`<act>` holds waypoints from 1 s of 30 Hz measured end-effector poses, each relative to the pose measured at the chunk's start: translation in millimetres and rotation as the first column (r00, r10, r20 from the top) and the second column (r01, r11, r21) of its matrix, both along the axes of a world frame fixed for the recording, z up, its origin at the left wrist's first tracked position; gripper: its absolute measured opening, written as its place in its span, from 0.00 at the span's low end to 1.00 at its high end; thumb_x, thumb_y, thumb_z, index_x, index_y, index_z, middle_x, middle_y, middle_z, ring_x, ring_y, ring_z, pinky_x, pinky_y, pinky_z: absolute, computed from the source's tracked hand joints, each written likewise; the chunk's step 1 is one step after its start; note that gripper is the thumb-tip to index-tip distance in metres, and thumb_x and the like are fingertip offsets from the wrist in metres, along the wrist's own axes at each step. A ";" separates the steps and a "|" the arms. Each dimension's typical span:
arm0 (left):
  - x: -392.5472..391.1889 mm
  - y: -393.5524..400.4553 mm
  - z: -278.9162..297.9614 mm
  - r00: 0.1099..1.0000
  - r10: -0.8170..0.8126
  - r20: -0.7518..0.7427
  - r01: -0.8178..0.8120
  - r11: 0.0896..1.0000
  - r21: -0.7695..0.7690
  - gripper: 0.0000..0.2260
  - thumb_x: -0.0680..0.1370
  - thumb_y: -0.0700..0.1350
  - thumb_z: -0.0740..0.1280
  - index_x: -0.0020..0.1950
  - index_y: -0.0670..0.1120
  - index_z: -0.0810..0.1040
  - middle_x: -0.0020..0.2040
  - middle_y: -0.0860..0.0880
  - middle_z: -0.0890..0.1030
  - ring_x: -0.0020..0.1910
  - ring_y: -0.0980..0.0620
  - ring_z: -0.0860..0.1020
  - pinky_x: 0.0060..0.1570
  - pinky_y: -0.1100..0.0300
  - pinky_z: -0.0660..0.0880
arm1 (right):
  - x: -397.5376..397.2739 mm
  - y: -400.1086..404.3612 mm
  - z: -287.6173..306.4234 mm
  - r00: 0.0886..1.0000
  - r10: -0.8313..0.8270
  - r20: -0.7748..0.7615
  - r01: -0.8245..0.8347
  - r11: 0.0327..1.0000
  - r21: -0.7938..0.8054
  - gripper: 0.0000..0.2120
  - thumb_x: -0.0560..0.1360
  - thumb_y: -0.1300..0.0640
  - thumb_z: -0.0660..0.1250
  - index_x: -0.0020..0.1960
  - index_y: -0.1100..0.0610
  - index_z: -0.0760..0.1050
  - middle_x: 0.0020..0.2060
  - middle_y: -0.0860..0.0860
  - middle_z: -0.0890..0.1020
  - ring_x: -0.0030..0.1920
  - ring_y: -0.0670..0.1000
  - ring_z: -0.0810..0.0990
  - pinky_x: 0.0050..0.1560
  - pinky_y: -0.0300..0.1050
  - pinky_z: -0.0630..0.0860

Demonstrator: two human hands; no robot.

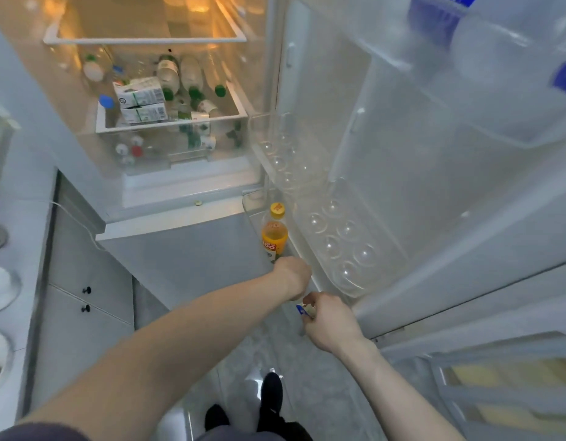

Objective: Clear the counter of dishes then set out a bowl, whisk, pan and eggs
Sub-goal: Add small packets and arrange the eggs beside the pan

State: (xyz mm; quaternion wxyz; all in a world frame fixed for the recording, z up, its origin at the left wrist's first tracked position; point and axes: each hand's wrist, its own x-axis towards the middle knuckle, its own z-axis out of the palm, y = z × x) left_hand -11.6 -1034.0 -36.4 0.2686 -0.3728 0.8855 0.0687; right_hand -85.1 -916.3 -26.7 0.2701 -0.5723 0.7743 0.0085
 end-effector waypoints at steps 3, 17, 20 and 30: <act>17.9 6.1 14.0 0.985 0.051 -0.165 -0.055 0.998 -0.019 0.12 0.79 0.43 0.69 0.62 0.43 0.78 0.61 0.43 0.81 0.59 0.41 0.81 0.50 0.51 0.78 | -0.1 -3.4 -5.1 1.000 -0.027 -0.004 0.027 1.000 0.012 0.18 0.77 0.55 0.66 0.66 0.54 0.77 0.61 0.55 0.81 0.62 0.58 0.79 0.58 0.47 0.76; 180.7 71.9 34.3 0.236 0.759 -0.607 -0.589 0.608 0.532 0.08 0.77 0.45 0.70 0.39 0.49 0.74 0.32 0.53 0.80 0.29 0.59 0.75 0.33 0.62 0.70 | 4.4 -51.3 -34.4 0.994 0.048 -0.096 -0.026 0.975 0.221 0.20 0.73 0.61 0.72 0.64 0.54 0.76 0.62 0.54 0.80 0.61 0.56 0.81 0.57 0.45 0.79; 197.3 81.4 36.7 0.184 0.768 -0.614 -0.603 0.581 0.547 0.08 0.77 0.44 0.69 0.40 0.48 0.74 0.28 0.55 0.77 0.26 0.58 0.72 0.30 0.67 0.66 | 6.0 -53.4 -39.2 0.995 0.041 -0.089 -0.022 0.978 0.207 0.17 0.72 0.61 0.70 0.60 0.51 0.80 0.60 0.53 0.81 0.61 0.55 0.81 0.58 0.44 0.79; 233.6 104.5 36.0 0.048 0.795 -0.604 -0.570 0.519 0.637 0.07 0.76 0.41 0.69 0.40 0.45 0.73 0.25 0.54 0.74 0.27 0.52 0.66 0.32 0.58 0.65 | 19.0 -15.0 -5.4 0.966 -0.170 0.193 0.240 0.868 -0.436 0.07 0.76 0.62 0.69 0.45 0.50 0.77 0.40 0.46 0.79 0.37 0.48 0.78 0.39 0.46 0.74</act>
